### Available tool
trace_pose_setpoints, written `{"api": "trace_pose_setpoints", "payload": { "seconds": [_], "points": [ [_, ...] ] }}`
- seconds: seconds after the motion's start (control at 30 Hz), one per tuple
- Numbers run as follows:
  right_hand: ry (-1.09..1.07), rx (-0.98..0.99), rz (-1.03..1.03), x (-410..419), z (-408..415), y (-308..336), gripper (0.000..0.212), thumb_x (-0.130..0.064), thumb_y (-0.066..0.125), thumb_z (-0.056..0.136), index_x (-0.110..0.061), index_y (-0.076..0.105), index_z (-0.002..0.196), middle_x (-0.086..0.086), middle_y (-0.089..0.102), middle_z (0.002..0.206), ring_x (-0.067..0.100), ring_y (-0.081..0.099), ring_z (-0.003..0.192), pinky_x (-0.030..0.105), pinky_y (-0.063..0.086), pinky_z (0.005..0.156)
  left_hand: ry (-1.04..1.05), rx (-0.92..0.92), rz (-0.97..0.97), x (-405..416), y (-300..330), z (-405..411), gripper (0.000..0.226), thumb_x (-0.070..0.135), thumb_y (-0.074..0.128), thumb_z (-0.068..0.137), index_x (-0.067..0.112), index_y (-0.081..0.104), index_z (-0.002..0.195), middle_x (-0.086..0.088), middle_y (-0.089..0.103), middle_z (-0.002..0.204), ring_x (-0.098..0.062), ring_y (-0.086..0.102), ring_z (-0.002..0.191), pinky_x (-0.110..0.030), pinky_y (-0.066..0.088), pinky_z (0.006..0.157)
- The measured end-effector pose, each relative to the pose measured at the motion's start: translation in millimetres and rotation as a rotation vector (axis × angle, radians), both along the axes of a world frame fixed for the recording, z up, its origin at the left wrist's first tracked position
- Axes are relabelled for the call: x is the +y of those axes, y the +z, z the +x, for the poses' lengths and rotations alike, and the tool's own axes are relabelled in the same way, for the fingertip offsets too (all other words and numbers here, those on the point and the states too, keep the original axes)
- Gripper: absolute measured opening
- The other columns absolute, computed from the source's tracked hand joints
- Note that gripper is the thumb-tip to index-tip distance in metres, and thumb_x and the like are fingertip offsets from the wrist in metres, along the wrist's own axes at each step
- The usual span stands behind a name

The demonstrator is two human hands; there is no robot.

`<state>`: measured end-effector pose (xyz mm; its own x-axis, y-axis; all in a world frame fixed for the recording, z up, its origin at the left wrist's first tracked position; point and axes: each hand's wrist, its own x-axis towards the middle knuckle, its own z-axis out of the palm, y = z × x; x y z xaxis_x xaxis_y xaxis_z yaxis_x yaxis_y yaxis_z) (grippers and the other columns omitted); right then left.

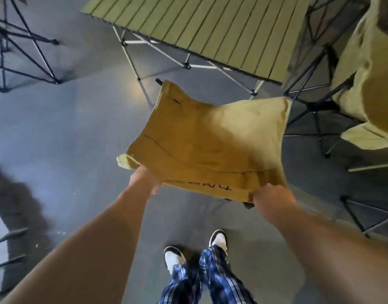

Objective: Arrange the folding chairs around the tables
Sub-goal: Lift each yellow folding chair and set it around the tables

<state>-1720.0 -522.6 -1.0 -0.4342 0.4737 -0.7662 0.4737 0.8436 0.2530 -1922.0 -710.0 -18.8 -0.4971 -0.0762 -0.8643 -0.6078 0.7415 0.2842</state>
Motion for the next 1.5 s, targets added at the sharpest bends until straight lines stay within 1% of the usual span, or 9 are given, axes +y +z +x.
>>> {"api": "trace_pose_setpoints", "payload": {
  "seconds": [0.1,0.17,0.23,0.33,0.47,0.63,0.9,1.13,1.5],
  "points": [
    [-0.124,-0.032,-0.002,21.3,9.0,-3.7,0.023,-0.011,0.050,0.095,-0.015,0.067,0.110,0.004,0.065,0.105,0.027,0.064,0.101,0.035,0.051,0.078,0.158,0.142,-0.104,18.8,-4.7,-0.6,0.060,0.045,0.060,0.088,0.009,0.040,0.132,-0.014,0.052,0.123,-0.038,0.056,0.110,-0.048,0.050,0.097],
    [-0.220,-0.053,-0.022,26.3,9.6,-9.1,0.021,-0.011,0.054,0.094,-0.010,0.066,0.111,0.006,0.062,0.106,0.030,0.062,0.104,0.038,0.053,0.081,0.177,0.330,-0.086,35.3,-8.4,-3.3,0.085,0.037,0.069,0.080,0.023,0.019,0.147,-0.017,0.040,0.140,-0.039,0.050,0.116,-0.047,0.046,0.098],
    [-0.278,-0.040,-0.028,28.5,9.3,-14.8,0.020,-0.012,0.055,0.094,-0.009,0.065,0.111,0.008,0.058,0.100,0.034,0.059,0.106,0.040,0.053,0.081,-0.022,0.490,-0.066,49.4,-10.3,-4.4,0.086,0.016,0.059,0.081,0.036,0.012,0.151,-0.012,0.026,0.150,-0.036,0.047,0.115,-0.042,0.043,0.095],
    [-0.303,-0.017,-0.021,29.5,11.7,-18.0,0.021,-0.016,0.056,0.094,-0.010,0.063,0.113,0.009,0.056,0.099,0.035,0.056,0.106,0.040,0.052,0.082,-0.331,0.578,-0.155,58.2,-7.2,-11.5,0.073,0.006,0.050,0.080,0.022,0.028,0.148,-0.011,0.026,0.148,-0.038,0.045,0.119,-0.046,0.043,0.097],
    [-0.356,-0.037,-0.005,26.0,13.4,-19.7,0.025,-0.016,0.056,0.094,-0.009,0.062,0.118,0.013,0.058,0.115,0.036,0.051,0.112,0.042,0.051,0.088,-0.512,0.575,-0.253,54.6,-6.6,-23.9,0.057,0.006,0.048,0.083,0.002,0.036,0.139,-0.018,0.036,0.138,-0.043,0.045,0.122,-0.052,0.043,0.099],
    [-0.371,-0.027,-0.009,16.1,10.3,-16.1,0.033,-0.016,0.053,0.096,-0.013,0.058,0.128,0.011,0.057,0.122,0.037,0.047,0.117,0.043,0.050,0.090,-0.563,0.538,-0.356,45.1,-0.4,-41.1,0.041,0.007,0.053,0.088,-0.005,0.051,0.127,-0.025,0.049,0.125,-0.045,0.054,0.110,-0.049,0.046,0.089],
    [-0.366,-0.019,-0.024,2.5,13.6,-15.1,0.033,-0.013,0.056,0.095,-0.012,0.057,0.128,0.012,0.057,0.119,0.038,0.046,0.116,0.043,0.049,0.091,-0.728,0.483,-0.422,34.1,-10.4,-42.9,0.056,0.008,0.057,0.091,-0.008,0.036,0.140,-0.027,0.041,0.137,-0.039,0.041,0.127,-0.045,0.041,0.102],
    [-0.366,-0.047,-0.008,-3.4,17.9,-17.8,0.038,-0.014,0.062,0.091,-0.015,0.057,0.128,0.011,0.056,0.122,0.037,0.045,0.117,0.044,0.049,0.090,-0.722,0.484,-0.411,28.0,-8.0,-31.9,0.052,0.004,0.054,0.092,-0.008,0.035,0.139,-0.028,0.039,0.133,-0.043,0.050,0.117,-0.048,0.045,0.097],
    [-0.350,-0.032,0.020,-9.3,7.7,-23.1,0.037,-0.013,0.060,0.092,-0.013,0.057,0.129,0.014,0.056,0.123,0.039,0.045,0.117,0.044,0.050,0.088,-0.776,0.455,-0.478,18.5,-11.0,-39.9,0.058,0.002,0.057,0.090,-0.007,0.029,0.141,-0.027,0.035,0.134,-0.045,0.046,0.121,-0.050,0.042,0.099]
  ]
}}
